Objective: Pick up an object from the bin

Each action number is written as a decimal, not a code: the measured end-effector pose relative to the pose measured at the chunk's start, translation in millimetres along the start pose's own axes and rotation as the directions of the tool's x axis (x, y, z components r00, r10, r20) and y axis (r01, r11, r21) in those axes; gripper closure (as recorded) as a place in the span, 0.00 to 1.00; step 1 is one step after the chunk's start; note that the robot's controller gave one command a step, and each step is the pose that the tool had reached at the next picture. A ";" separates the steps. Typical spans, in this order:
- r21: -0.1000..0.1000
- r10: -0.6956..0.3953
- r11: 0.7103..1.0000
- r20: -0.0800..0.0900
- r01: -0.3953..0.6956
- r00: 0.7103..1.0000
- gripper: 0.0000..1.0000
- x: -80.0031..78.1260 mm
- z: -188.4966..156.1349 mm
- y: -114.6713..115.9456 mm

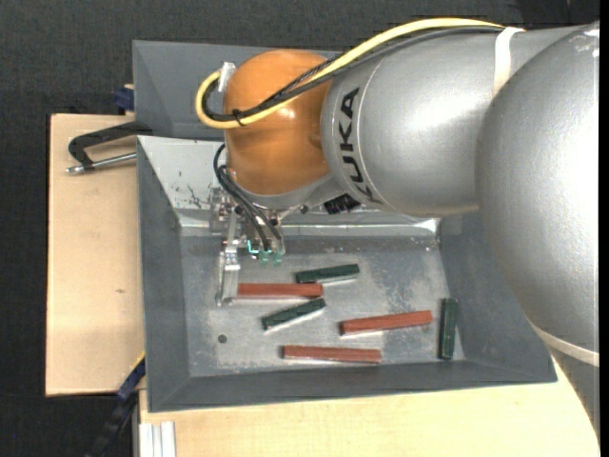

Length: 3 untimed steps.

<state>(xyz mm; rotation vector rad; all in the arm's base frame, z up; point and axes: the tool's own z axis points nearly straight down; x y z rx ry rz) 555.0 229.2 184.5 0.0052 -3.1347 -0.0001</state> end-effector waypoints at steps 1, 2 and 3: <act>-0.002 0.003 1.000 0.008 -0.003 1.000 0.00 -2.1 -5.0 -1.0; -0.002 -0.110 0.994 0.012 0.110 0.994 0.00 12.2 28.3 -18.6; -0.001 -0.165 0.986 0.012 0.165 0.986 0.00 18.0 93.5 -62.0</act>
Offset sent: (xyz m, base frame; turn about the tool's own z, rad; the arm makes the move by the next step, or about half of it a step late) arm -0.0441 -0.0592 -0.1004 -0.3297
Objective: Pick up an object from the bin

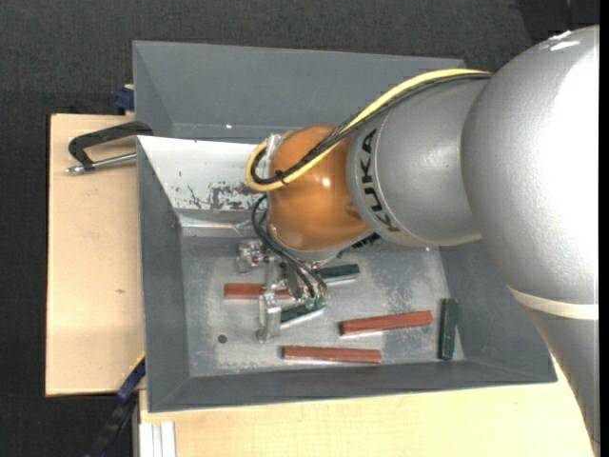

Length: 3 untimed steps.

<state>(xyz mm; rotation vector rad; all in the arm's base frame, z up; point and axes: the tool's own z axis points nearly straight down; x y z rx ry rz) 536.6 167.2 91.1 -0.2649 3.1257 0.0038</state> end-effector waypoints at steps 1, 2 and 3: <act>-0.001 -0.033 0.999 0.000 0.033 0.999 1.00 -30.8 20.1 -3.4; -0.001 -0.033 0.999 0.000 0.033 0.999 1.00 -30.7 20.1 -3.4; -0.001 -0.033 0.999 -0.001 0.033 0.999 1.00 -30.7 20.2 -3.5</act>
Offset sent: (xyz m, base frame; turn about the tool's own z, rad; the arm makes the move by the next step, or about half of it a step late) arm 0.0000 0.0000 0.0000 0.0000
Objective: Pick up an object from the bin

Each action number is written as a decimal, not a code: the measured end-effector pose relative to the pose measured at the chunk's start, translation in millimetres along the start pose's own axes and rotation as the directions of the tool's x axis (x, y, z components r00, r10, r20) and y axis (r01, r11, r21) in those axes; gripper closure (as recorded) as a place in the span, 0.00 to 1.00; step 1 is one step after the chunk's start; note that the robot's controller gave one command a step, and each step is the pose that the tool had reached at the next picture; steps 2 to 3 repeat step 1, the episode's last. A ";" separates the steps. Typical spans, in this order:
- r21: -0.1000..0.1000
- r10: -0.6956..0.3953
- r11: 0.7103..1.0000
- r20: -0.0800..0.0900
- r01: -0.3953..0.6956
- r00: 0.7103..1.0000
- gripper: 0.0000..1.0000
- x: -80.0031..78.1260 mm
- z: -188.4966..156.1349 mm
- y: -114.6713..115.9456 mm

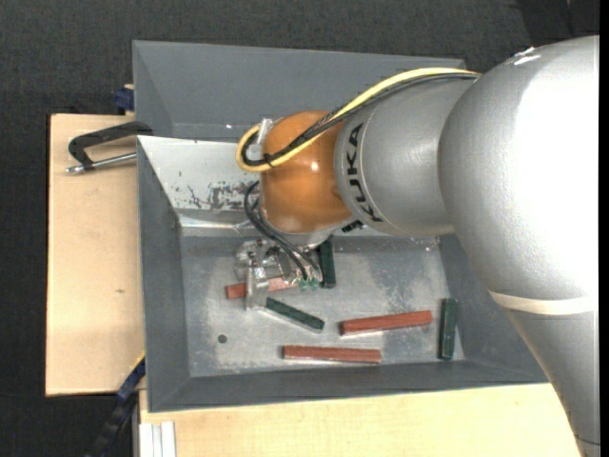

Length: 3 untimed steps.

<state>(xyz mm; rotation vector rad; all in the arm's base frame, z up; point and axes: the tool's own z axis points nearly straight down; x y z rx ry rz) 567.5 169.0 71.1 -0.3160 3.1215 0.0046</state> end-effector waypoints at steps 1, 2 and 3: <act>0.002 -0.020 1.000 0.010 0.020 1.000 1.00 -21.2 -184.0 -26.6; 0.002 -0.020 1.000 0.010 0.020 1.000 1.00 -21.2 -184.0 -26.6; 0.002 -0.020 1.000 0.010 0.020 1.000 1.00 -21.2 -184.0 -26.6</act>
Offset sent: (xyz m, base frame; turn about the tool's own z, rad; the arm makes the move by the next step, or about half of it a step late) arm 0.0000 0.0000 0.0000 0.0000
